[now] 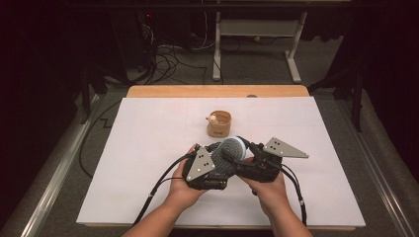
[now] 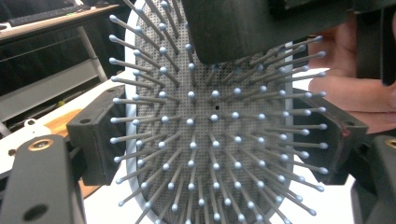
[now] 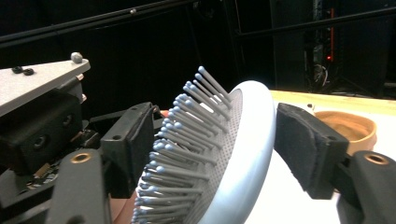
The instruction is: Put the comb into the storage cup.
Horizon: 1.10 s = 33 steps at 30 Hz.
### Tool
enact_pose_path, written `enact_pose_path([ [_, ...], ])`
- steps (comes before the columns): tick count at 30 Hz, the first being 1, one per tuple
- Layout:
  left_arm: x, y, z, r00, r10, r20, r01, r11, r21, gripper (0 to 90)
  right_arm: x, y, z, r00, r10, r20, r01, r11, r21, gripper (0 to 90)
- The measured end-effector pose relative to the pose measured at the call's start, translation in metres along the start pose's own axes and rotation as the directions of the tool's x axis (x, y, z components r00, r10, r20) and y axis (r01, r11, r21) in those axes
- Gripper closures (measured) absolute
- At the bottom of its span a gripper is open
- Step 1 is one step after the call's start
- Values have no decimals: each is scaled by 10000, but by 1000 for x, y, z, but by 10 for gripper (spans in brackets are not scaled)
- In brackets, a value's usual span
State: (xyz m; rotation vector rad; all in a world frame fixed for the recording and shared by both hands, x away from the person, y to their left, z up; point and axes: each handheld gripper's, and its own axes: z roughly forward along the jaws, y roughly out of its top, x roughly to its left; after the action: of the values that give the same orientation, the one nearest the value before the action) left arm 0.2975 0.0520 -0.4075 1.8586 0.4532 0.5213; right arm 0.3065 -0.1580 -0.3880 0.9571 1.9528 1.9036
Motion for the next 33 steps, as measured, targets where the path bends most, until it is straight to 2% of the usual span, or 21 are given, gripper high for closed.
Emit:
enact_pose_path([
  [10, 1, 2, -3, 9999, 52, -160, -52, 10000, -15, 202, -1, -3, 3, 9975, 592, -394, -585, 9981, 178, 342],
  [14, 0, 2, -2, 9998, 42, -197, -42, 10000, 39, 202, -1, -2, 2, 9972, 672, -331, -668, 9977, 151, 366],
  [20, 1, 5, -5, 9997, -30, -253, 29, 10000, -34, 202, 0, -2, 2, 9940, 856, -686, -854, 9963, 58, 419],
  [33, 2, 4, -2, 9997, -120, -226, 123, 9998, 159, 202, -1, -1, 2, 9945, 927, -491, -925, 9957, 63, 443],
])
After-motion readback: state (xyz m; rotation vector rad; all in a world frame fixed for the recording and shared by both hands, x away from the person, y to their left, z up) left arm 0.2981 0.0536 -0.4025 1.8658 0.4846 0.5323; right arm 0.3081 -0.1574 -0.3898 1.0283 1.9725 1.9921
